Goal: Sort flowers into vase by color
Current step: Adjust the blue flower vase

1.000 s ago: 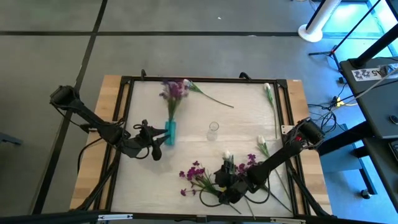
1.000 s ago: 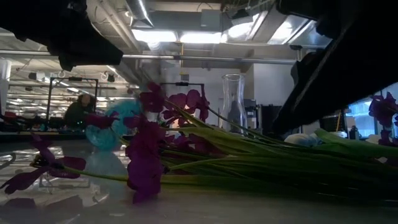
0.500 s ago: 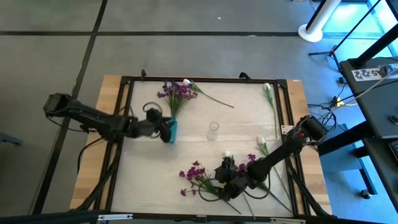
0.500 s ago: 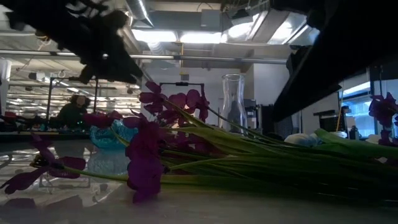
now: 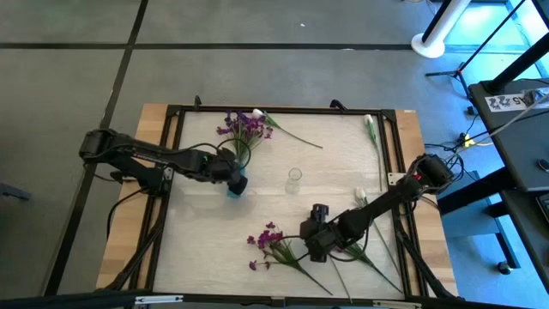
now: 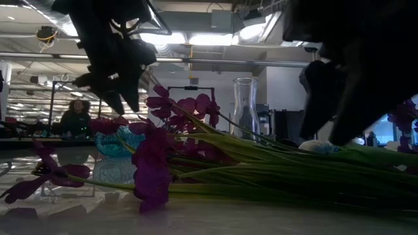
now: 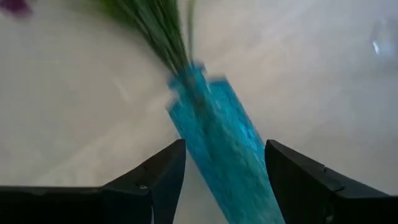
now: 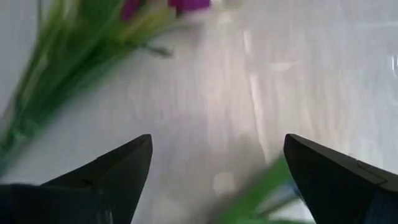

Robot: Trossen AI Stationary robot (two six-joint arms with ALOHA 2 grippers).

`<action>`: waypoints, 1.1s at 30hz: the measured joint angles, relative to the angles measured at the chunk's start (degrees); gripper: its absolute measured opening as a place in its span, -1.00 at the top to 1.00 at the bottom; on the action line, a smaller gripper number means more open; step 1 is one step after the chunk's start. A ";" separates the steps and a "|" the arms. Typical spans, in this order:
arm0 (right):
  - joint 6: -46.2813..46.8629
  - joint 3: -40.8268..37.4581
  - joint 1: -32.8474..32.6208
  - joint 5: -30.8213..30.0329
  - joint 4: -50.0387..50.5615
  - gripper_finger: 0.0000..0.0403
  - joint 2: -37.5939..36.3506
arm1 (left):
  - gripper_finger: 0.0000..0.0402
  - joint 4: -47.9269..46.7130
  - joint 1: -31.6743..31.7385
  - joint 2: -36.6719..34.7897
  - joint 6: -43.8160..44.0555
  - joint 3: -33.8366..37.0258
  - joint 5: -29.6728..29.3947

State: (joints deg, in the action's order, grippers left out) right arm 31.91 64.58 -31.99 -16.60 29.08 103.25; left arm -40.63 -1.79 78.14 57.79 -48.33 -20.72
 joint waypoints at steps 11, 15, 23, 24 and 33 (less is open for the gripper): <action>-10.10 0.00 0.15 3.63 2.41 -0.80 -0.16 | -0.07 -3.14 -0.03 1.25 9.96 -0.34 3.68; -11.24 0.00 0.11 4.22 4.21 -0.80 -0.16 | -0.07 -0.32 1.01 4.40 10.75 -0.34 3.78; -11.42 0.00 0.07 5.35 7.68 -0.80 -0.16 | -0.07 5.80 8.89 9.44 8.73 -0.66 6.17; -11.68 0.00 0.07 5.71 7.78 -0.80 -0.16 | -0.07 6.02 9.82 10.16 8.21 -0.70 7.32; -15.83 -0.02 -1.63 5.25 7.82 -0.80 -0.16 | -0.07 8.57 10.68 12.72 8.55 -0.82 8.10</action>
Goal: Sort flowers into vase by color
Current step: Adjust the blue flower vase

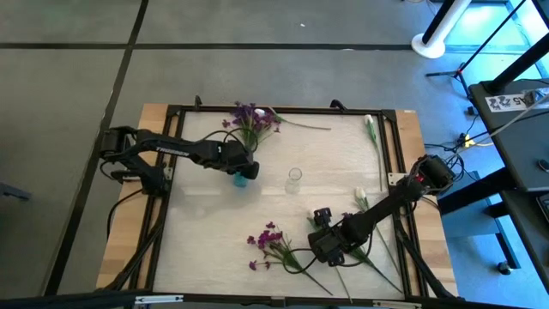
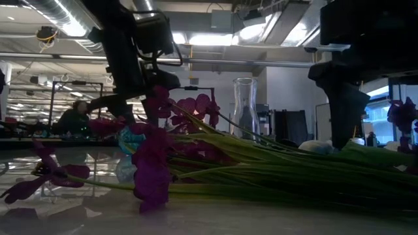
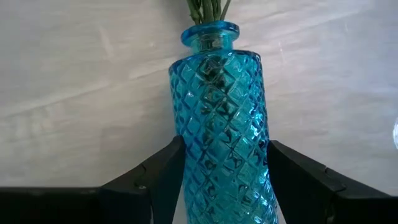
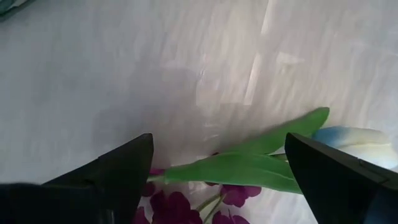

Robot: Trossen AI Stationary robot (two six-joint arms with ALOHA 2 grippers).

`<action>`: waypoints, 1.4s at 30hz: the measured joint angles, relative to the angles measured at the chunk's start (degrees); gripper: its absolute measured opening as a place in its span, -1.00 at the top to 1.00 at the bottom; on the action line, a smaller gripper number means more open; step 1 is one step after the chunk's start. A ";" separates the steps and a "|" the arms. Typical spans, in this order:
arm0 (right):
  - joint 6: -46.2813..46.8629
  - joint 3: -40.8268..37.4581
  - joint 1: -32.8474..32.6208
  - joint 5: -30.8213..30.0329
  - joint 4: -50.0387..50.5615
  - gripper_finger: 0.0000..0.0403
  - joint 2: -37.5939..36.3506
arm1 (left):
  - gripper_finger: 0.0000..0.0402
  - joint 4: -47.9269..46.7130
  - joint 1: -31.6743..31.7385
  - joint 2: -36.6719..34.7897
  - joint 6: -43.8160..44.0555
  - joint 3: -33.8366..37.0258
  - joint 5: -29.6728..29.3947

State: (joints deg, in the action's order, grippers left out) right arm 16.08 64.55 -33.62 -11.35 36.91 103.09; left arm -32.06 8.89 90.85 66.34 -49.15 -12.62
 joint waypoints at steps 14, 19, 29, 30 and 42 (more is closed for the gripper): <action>0.47 0.00 -0.53 -0.02 -0.92 -0.80 0.00 | -0.07 1.40 -1.84 -0.75 -0.92 0.37 4.72; 0.54 0.00 -0.53 -0.02 -1.05 -0.80 0.00 | -0.07 1.38 -2.04 -0.99 -2.40 0.42 4.73; 0.59 0.00 -0.49 0.50 -1.03 -0.80 0.00 | -0.24 1.34 -2.43 -0.91 -1.59 0.58 5.86; 0.59 0.00 -0.47 0.52 -1.03 -0.80 0.00 | -0.30 1.06 -2.23 -0.86 -1.48 0.61 6.71; 0.59 -0.02 -0.47 0.52 -1.31 -0.80 0.01 | -0.77 3.58 0.84 -0.42 -6.72 0.77 1.35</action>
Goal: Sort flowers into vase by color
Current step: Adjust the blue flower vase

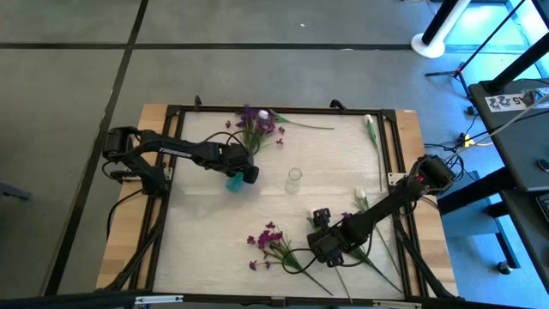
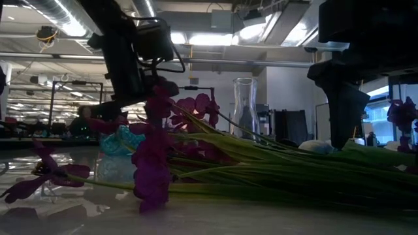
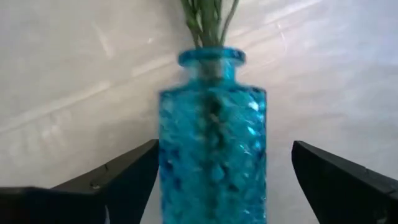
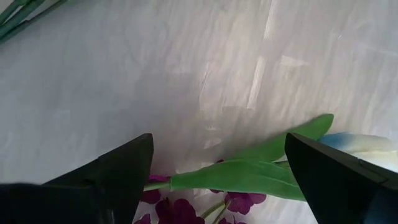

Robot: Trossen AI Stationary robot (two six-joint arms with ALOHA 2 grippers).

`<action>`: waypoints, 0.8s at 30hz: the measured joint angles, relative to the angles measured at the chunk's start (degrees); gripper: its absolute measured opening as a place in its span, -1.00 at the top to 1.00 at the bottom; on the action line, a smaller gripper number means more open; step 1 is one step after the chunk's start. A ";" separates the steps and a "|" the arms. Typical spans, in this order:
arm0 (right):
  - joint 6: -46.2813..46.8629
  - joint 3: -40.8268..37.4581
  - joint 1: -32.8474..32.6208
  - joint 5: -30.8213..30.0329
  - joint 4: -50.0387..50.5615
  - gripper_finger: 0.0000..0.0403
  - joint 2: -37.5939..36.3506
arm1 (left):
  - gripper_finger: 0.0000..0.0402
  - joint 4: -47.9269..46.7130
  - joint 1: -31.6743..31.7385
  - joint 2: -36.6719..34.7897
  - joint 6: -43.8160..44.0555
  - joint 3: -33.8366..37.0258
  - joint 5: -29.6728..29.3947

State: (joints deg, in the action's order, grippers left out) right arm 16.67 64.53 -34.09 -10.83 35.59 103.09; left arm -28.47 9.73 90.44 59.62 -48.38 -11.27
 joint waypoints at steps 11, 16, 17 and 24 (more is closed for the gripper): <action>1.18 -0.02 0.85 0.92 -0.13 -0.80 0.02 | -0.74 2.74 2.72 5.72 -1.70 -0.33 -0.85; 2.01 -0.02 0.75 0.52 -0.13 -0.80 0.02 | -0.56 2.77 2.92 6.12 0.67 -0.32 -1.57; 2.00 -0.02 0.74 -0.03 -0.13 -0.80 0.02 | -0.48 2.70 2.96 6.12 1.14 -0.31 -1.75; 2.77 0.00 0.62 -5.24 1.95 -0.80 -0.25 | -0.21 3.89 1.04 5.88 0.04 -0.08 -5.12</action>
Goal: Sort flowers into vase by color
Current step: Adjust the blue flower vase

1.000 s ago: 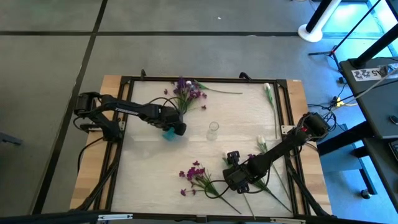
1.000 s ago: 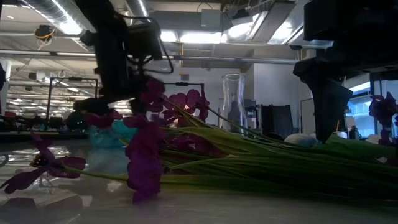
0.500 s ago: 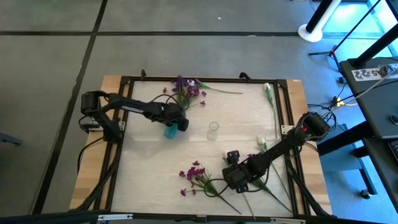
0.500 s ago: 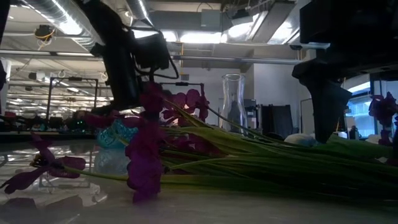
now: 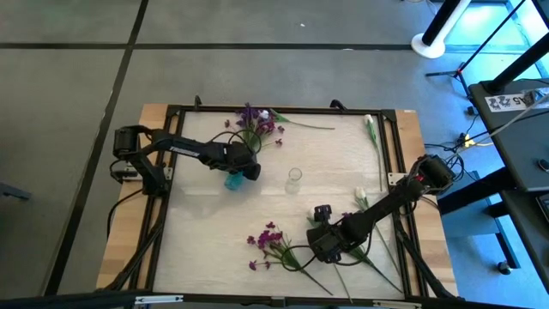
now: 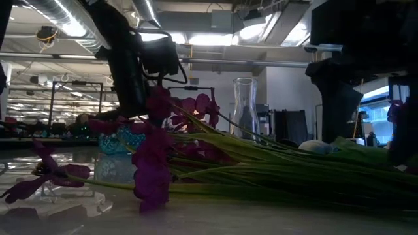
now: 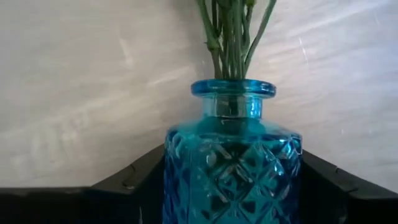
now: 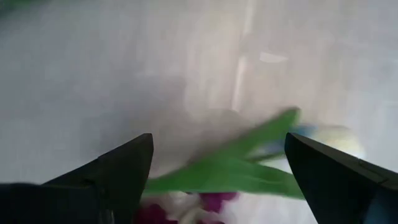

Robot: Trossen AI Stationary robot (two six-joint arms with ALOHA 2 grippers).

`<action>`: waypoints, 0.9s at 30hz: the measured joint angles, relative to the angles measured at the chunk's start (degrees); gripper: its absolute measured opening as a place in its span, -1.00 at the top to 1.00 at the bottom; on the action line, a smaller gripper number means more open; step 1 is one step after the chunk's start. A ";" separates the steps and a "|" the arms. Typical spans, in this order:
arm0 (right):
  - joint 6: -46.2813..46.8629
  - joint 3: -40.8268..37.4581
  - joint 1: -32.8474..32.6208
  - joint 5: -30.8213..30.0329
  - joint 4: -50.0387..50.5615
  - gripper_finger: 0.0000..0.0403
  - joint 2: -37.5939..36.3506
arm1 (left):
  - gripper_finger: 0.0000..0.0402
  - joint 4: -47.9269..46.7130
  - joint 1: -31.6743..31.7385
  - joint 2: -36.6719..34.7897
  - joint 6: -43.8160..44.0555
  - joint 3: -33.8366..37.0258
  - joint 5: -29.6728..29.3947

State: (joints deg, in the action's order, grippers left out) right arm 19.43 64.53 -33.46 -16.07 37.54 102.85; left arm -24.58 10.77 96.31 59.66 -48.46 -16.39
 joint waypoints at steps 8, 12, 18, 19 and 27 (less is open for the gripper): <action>6.43 -0.02 -3.71 -8.56 10.08 -0.80 -4.56 | -0.21 10.49 -11.26 -0.37 -0.51 0.10 -20.31; 7.62 -0.02 -5.95 -11.25 10.40 -0.80 -7.41 | -0.21 17.13 -17.77 -0.44 -3.10 0.08 -35.15; 5.13 0.01 -7.45 -21.92 5.67 -0.80 -10.53 | -0.21 22.75 -26.40 -0.57 -7.73 0.08 -55.67; 3.74 0.00 -7.18 -23.52 4.39 -0.80 -10.87 | -0.21 23.07 -27.53 -0.57 -7.94 0.08 -57.65; -15.11 3.10 -0.38 -26.98 -8.83 -0.80 -13.07 | -0.21 26.16 -34.68 -3.69 -14.40 0.07 -67.31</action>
State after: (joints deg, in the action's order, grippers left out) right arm 4.32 67.63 -33.84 -43.05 28.71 89.78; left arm 1.58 -23.90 92.62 45.26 -48.39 -83.71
